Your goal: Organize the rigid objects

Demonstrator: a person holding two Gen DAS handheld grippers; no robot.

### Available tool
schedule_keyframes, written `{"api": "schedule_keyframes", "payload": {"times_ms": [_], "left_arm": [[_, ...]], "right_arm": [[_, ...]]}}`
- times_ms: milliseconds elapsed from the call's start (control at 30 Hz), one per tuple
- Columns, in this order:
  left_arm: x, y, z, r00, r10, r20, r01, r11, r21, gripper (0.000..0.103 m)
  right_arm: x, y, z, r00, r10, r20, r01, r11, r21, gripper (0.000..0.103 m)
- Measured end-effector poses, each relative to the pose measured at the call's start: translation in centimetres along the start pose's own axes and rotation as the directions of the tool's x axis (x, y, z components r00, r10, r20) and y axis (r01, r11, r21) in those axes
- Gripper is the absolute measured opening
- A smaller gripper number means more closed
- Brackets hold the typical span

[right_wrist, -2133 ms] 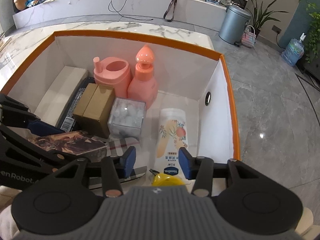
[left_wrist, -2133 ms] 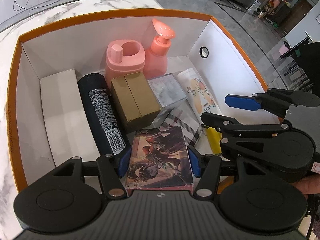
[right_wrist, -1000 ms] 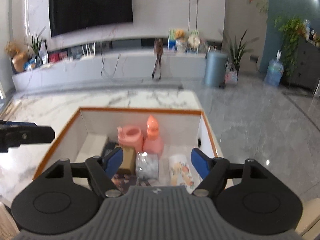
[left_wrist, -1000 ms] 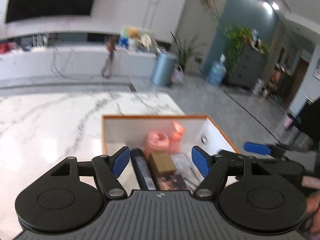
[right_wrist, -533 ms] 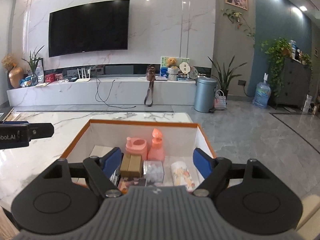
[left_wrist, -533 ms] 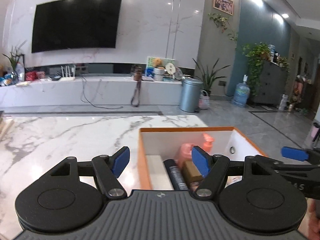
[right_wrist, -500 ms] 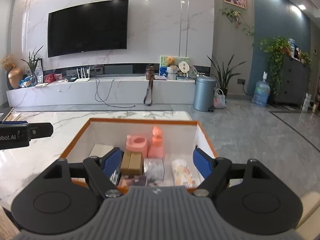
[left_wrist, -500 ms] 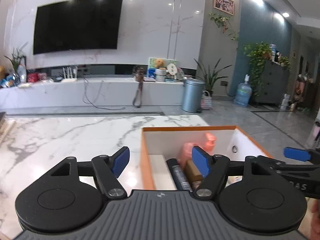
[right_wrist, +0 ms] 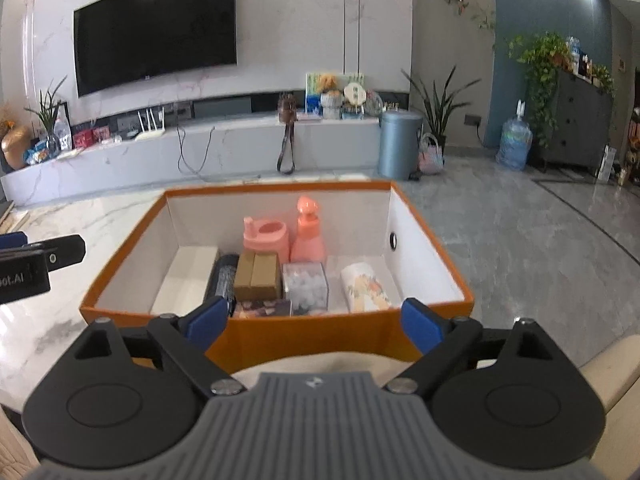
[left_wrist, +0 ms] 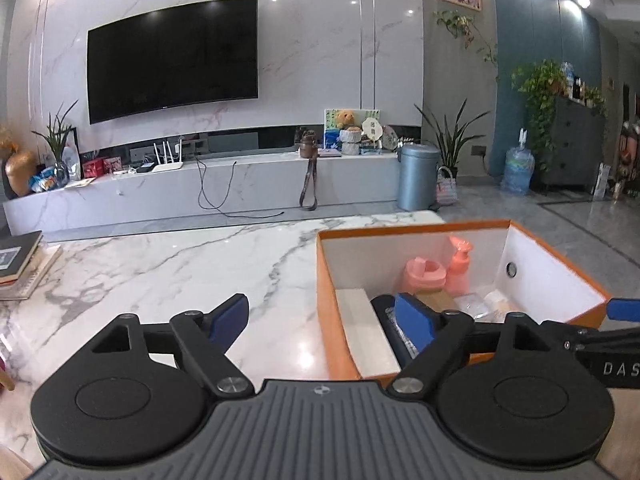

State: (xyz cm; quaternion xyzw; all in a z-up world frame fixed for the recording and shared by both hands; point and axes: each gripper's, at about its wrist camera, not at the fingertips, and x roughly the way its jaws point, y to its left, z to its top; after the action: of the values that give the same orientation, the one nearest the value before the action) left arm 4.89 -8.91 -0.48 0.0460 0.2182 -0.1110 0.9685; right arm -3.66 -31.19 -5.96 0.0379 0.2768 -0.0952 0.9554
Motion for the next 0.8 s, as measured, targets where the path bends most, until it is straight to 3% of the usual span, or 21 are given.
{"api": "schedule_keyframes", "payload": {"times_ms": [133,800], "left_arm": [[0.39,-0.37,-0.78,0.999,0.013,-0.037,-0.013,1.000,0.007,0.103],[-0.39,0.34,-0.87,0.999,0.004,-0.039,-0.004,1.000,0.004,0.103]], "right_arm": [[1.02,0.29,-0.28,0.999,-0.018,-0.045,0.017,1.000,-0.015,0.093],[0.61,0.58,-0.29,0.999,-0.029,-0.029,0.028,0.999,-0.022,0.098]]}}
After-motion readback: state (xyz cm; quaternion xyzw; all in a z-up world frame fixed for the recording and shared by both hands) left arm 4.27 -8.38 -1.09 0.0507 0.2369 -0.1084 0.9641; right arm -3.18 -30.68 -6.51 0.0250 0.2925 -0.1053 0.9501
